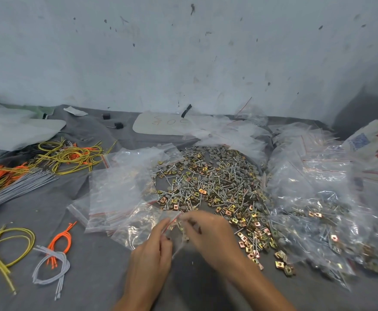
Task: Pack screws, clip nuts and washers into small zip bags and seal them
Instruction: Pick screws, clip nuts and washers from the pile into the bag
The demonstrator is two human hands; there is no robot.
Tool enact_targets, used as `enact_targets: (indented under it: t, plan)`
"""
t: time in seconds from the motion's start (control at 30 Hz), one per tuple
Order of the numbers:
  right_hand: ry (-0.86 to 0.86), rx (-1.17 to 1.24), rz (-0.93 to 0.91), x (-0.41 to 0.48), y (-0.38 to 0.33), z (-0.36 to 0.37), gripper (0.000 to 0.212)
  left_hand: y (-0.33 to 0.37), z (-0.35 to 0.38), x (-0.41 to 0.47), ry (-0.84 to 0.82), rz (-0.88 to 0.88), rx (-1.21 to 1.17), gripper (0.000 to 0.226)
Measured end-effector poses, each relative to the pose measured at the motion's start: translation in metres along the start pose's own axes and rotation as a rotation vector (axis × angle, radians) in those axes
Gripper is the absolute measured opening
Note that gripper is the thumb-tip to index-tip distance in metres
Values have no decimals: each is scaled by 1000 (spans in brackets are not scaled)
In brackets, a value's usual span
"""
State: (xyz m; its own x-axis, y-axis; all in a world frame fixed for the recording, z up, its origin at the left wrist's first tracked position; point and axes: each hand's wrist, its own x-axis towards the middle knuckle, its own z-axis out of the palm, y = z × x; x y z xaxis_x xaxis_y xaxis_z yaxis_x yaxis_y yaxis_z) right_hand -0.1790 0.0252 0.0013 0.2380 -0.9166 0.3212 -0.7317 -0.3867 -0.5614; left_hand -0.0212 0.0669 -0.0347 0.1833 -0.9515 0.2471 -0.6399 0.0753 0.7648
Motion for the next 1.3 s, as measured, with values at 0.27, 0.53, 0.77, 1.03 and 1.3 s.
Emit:
enact_targets:
  t: [0.27,0.53,0.77,1.03,1.3]
  plan:
    - [20,-182,213,67,74,-59,12,4,-2,-1,19,-12,-21,42]
    - [-37,-363,357,131,131,-68,19,1,-1,1,-22,-1,-12,44]
    - [-186,-428,230,157,144,-57,20,1,-1,2,-8,-8,-10,51]
    - [-324,-617,168,165,148,-52,17,1,-1,1,7,10,11,50]
    - [-245,-540,205,156,141,-55,22,1,0,1,-11,9,7,53]
